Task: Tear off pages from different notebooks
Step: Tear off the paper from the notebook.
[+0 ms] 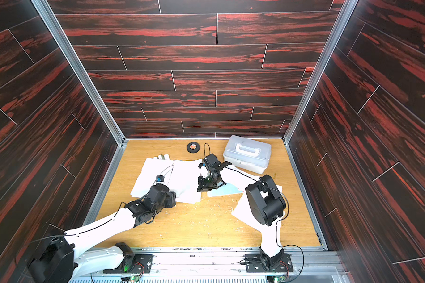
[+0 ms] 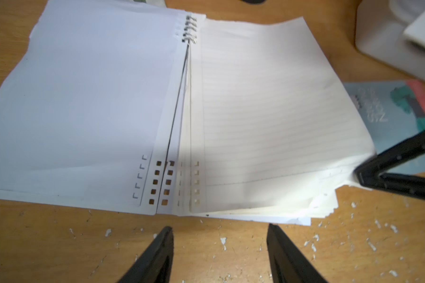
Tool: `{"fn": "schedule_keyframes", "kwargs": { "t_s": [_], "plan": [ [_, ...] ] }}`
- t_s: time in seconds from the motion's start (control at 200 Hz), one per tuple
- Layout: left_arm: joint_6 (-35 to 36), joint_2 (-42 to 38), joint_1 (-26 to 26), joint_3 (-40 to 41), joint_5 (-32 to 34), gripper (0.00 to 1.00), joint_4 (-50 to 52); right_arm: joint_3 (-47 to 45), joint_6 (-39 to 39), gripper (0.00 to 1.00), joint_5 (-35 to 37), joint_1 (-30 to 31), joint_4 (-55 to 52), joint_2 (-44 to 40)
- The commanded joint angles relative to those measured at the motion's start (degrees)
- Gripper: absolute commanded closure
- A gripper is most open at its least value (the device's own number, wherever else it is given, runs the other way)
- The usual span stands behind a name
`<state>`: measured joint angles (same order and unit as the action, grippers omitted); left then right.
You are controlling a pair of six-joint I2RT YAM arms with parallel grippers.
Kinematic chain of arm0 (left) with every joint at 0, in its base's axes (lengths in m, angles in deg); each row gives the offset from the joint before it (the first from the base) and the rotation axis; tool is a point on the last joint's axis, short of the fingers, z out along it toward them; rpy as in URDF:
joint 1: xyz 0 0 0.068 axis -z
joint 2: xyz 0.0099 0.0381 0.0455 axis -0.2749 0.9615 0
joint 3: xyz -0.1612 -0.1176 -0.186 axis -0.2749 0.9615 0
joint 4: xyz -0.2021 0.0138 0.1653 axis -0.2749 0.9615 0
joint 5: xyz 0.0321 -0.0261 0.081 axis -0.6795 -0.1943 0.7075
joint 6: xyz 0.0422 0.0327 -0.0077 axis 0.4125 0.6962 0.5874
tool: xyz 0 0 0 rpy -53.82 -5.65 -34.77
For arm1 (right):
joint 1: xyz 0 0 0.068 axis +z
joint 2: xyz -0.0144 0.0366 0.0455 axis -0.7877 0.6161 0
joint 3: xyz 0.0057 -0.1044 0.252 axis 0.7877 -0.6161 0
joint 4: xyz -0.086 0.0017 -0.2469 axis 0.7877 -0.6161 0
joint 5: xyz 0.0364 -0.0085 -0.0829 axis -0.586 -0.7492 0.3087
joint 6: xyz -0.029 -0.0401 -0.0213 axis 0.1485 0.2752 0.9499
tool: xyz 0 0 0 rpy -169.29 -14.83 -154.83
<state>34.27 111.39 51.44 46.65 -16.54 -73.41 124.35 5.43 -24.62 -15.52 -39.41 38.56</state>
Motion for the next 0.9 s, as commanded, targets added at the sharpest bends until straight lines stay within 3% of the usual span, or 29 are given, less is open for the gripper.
{"fn": "schedule_keyframes", "kwargs": {
  "t_s": [0.0,0.241,0.506,0.682,0.767,0.897],
  "plan": [
    [-5.79,-0.93,-3.18,1.22,-0.76,0.35,-2.23,2.18,1.73,1.0,2.54,0.15,-1.37,-1.81],
    [-10.67,-3.49,-10.16,4.76,-5.57,0.39,-3.89,6.83,1.22,1.0,1.43,1.38,-0.09,-1.45],
    [-15.49,-4.03,-12.97,10.53,-8.27,0.48,-10.0,10.69,-3.03,1.0,4.75,2.58,5.63,-2.18],
    [-15.86,-0.36,-13.07,11.93,-12.98,0.57,-18.34,14.29,-5.13,1.0,8.6,2.58,8.6,-2.29],
    [-12.26,2.78,-13.07,9.7,-17.12,0.65,-21.22,16.9,-5.68,1.0,10.86,2.58,9.82,-1.28],
    [-10.43,9.34,-13.05,4.51,-20.25,0.67,-23.29,22.72,-6.44,1.0,11.19,2.53,9.45,3.04]
  ]
}}
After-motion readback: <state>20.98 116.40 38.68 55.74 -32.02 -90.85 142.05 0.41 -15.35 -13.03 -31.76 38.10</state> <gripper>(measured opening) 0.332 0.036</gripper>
